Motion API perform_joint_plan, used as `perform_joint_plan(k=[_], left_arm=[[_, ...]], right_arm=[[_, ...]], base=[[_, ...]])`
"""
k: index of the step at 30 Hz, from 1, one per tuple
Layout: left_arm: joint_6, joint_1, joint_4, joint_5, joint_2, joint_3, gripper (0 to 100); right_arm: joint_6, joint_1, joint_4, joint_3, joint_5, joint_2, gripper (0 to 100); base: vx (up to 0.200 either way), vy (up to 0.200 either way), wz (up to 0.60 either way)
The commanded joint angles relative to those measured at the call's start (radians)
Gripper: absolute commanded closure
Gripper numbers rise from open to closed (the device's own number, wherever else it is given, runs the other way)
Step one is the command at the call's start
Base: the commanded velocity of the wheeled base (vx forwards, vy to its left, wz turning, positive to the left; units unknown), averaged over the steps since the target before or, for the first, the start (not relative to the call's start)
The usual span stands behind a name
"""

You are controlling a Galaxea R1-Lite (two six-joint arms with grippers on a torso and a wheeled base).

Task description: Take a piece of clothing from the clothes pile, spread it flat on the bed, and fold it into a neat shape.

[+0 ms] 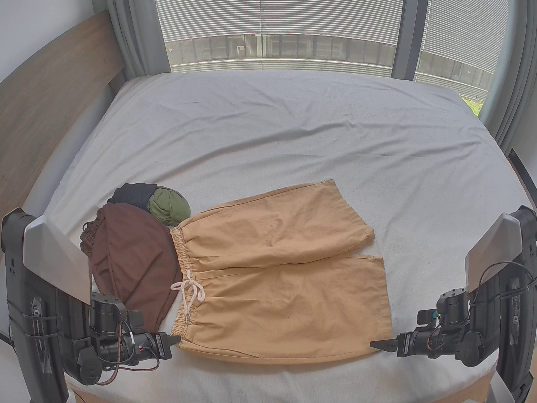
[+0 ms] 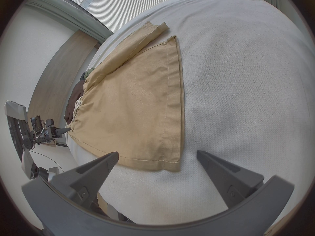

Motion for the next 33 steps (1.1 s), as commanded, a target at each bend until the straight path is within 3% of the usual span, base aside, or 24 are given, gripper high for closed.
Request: perform_joint_plan(k=[1,9,13,14,33], left_arm=[[-0.001,0.0,0.0,-0.001,0.003,-0.002,100],[-0.002,0.0,0.0,0.0,0.001,-0.007,100],[-0.002,0.0,0.0,-0.001,0.003,-0.007,100],[-0.002,0.0,0.0,-0.001,0.003,-0.007,100],[-0.002,0.002,0.0,-0.006,-0.01,0.01,100]], right_arm=[[0.006,0.005,0.0,-0.011,0.005,0.008,0],[0.113,0.053,-0.001,-0.036,0.03,0.01,0],[0.118,0.051,0.0,-0.033,0.03,0.004,0],[0.118,0.048,0.0,-0.031,0.03,0.002,100],[0.079,-0.009,-0.001,0.028,0.027,-0.068,100]], base=[[0.0,0.0,0.0],[0.0,0.0,0.0],[0.0,0.0,0.0],[0.0,0.0,0.0],[0.0,0.0,0.0]])
